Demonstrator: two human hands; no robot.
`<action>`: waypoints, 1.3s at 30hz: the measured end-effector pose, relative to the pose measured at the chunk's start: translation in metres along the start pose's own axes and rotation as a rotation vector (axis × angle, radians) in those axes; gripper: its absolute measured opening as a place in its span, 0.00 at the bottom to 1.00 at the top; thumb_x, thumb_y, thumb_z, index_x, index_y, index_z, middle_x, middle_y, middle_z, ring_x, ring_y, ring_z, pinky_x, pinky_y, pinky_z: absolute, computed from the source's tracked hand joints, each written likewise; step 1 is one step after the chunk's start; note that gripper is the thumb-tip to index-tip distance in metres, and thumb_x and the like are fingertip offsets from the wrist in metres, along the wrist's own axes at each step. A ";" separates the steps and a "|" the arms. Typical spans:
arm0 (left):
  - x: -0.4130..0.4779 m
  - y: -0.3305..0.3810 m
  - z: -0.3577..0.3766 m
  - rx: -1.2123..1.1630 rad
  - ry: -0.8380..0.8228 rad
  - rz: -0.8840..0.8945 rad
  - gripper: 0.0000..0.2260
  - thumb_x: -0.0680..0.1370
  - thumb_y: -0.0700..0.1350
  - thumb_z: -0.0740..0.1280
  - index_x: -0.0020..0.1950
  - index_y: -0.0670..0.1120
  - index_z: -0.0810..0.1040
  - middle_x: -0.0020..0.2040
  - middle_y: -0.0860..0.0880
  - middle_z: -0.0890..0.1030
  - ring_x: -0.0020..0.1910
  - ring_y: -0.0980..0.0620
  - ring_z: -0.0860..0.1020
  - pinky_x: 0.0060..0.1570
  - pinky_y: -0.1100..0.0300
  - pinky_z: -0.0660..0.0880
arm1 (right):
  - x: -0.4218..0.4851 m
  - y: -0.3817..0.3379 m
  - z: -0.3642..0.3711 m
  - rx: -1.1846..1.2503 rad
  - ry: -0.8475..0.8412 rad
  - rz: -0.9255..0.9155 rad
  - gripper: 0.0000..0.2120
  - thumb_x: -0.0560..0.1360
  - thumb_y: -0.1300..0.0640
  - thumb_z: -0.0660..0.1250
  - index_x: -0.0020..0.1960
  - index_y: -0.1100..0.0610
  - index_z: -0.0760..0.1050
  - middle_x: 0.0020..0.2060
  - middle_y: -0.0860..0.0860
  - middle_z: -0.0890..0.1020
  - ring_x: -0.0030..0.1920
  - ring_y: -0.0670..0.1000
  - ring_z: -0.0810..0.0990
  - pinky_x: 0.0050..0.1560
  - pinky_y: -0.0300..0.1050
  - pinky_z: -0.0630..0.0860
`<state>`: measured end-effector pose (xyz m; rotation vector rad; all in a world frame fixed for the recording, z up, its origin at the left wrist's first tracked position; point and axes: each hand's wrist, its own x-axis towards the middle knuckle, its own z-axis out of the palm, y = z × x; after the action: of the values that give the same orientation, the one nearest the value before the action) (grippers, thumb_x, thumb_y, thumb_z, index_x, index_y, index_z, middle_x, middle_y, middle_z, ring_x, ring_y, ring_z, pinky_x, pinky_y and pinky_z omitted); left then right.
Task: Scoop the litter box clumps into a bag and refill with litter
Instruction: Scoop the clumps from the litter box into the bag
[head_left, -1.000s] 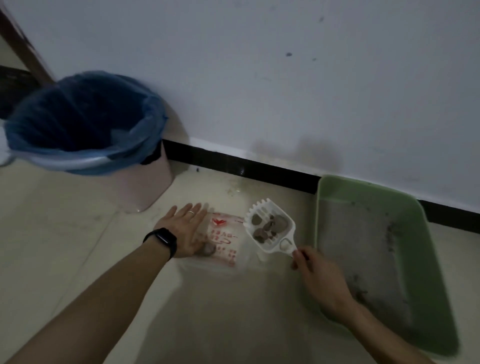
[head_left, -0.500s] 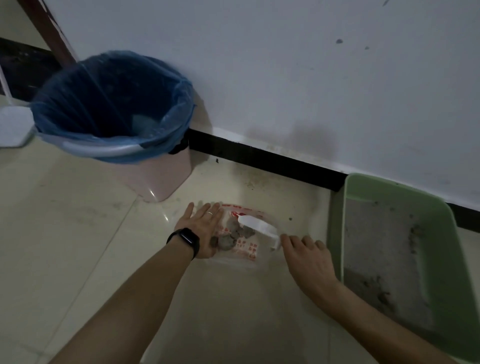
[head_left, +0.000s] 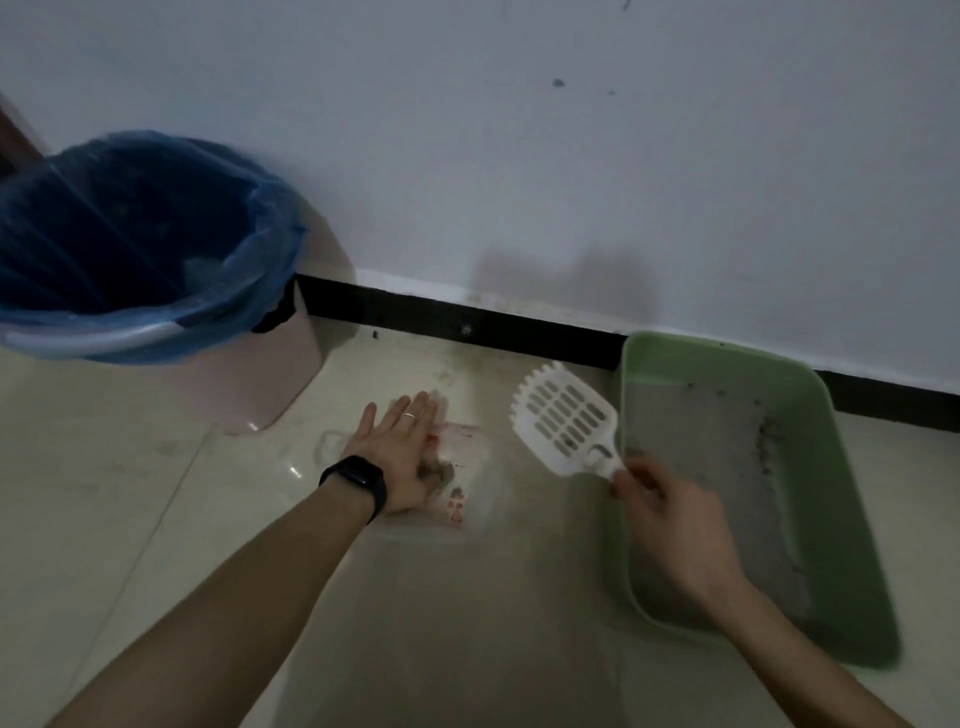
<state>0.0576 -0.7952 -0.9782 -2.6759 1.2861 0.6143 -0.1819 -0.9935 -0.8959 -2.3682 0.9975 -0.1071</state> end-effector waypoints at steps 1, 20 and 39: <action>0.005 0.011 -0.005 -0.025 0.023 0.019 0.41 0.77 0.65 0.55 0.79 0.50 0.36 0.80 0.51 0.38 0.78 0.51 0.41 0.75 0.45 0.39 | -0.002 0.013 -0.016 0.075 0.029 0.050 0.07 0.79 0.47 0.63 0.50 0.45 0.79 0.42 0.45 0.86 0.41 0.50 0.83 0.42 0.48 0.78; 0.055 0.266 0.010 -0.117 0.219 0.191 0.32 0.82 0.54 0.49 0.79 0.44 0.35 0.77 0.47 0.31 0.77 0.50 0.34 0.76 0.48 0.40 | -0.018 0.205 -0.127 -0.554 -0.374 0.494 0.24 0.71 0.36 0.60 0.51 0.54 0.78 0.50 0.57 0.82 0.50 0.58 0.81 0.48 0.47 0.76; 0.049 0.275 0.023 -0.269 0.287 0.042 0.34 0.76 0.50 0.48 0.79 0.45 0.36 0.77 0.50 0.33 0.77 0.52 0.36 0.74 0.50 0.36 | 0.007 0.211 -0.017 0.395 -0.133 0.446 0.09 0.76 0.49 0.64 0.40 0.46 0.81 0.36 0.43 0.82 0.40 0.45 0.79 0.43 0.44 0.73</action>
<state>-0.1334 -0.9997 -0.9981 -3.0560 1.4205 0.4481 -0.3158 -1.1256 -0.9936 -1.7350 1.2799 0.0217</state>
